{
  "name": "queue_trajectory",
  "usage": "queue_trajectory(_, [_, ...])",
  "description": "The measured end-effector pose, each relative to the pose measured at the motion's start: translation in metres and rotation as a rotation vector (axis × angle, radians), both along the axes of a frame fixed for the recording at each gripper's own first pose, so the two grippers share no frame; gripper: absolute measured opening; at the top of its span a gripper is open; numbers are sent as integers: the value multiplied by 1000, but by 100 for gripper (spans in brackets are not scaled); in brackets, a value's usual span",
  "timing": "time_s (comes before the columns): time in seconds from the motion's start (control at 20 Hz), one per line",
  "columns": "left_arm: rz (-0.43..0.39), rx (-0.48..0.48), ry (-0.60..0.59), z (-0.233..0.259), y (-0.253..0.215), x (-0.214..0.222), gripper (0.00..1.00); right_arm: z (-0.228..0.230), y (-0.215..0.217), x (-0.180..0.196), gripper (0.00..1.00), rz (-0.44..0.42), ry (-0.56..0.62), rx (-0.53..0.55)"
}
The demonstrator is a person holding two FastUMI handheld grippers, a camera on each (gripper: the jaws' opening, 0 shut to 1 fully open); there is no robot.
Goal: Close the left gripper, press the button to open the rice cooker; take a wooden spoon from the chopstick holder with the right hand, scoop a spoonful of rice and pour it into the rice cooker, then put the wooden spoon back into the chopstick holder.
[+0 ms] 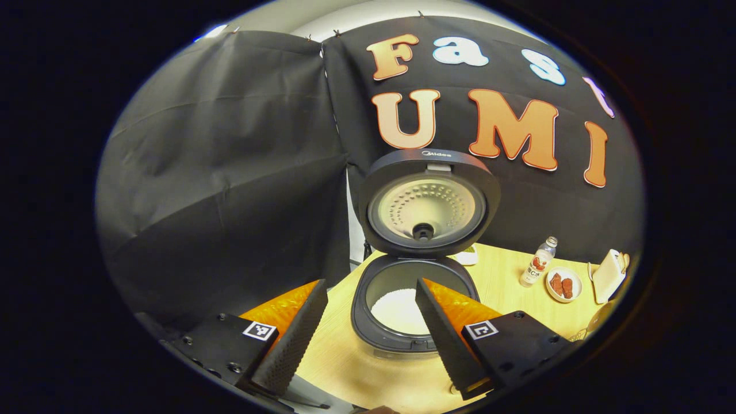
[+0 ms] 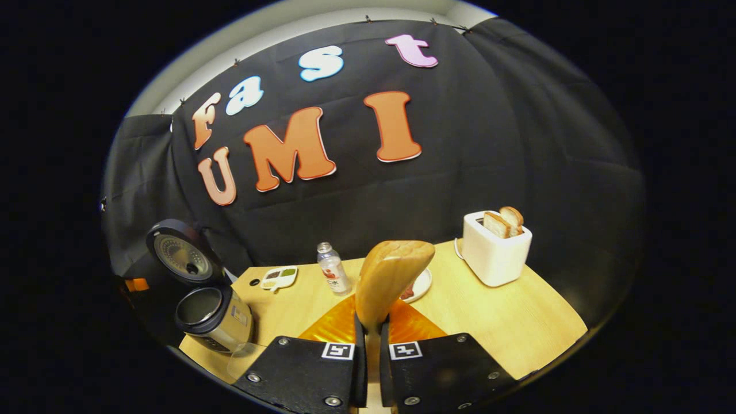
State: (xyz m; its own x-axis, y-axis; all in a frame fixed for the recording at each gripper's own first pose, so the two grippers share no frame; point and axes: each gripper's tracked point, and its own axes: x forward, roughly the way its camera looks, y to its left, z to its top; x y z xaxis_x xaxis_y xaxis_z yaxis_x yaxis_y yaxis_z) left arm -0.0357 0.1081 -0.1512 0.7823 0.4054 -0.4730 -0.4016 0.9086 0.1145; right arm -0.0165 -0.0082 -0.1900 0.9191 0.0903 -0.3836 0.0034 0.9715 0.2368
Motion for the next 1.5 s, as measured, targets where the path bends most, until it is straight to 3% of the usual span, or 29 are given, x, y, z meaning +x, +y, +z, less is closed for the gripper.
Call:
queue_trajectory(0.35, [-5,33,-31,21,-10,8,100,-51,-36,-12,8,-70,78,22])
queue_trajectory(0.6, [-13,29,-68,41,-9,26,100,-94,-35,-20,12,-102,163,143])
queue_trajectory(0.85, [-86,-53,-127,69,-15,74,100,-135,-40,-31,19,-167,290,268])
queue_trajectory(1.05, [-140,-53,-188,101,-13,122,100,-130,-52,-38,22,-199,336,261])
queue_trajectory(1.1, [-150,-46,-211,115,-14,136,100,-125,-57,-40,31,-200,344,245])
queue_trajectory(1.15, [-162,-38,-238,125,-12,152,100,-119,-62,-42,50,-201,347,225])
queue_trajectory(1.2, [-182,-44,-232,129,-14,170,99,-109,-68,-43,60,-204,336,197])
queue_trajectory(1.25, [-197,-47,-202,122,-16,186,100,-95,-71,-39,67,-209,314,163])
queue_trajectory(1.3, [-201,-50,-146,111,-15,198,100,-86,-78,-38,80,-219,290,129])
queue_trajectory(1.4, [-218,-53,-49,89,-18,222,100,-57,-83,-37,91,-226,238,85])
queue_trajectory(1.5, [-204,-4,89,67,-11,227,100,-34,-84,-38,92,-222,198,68])
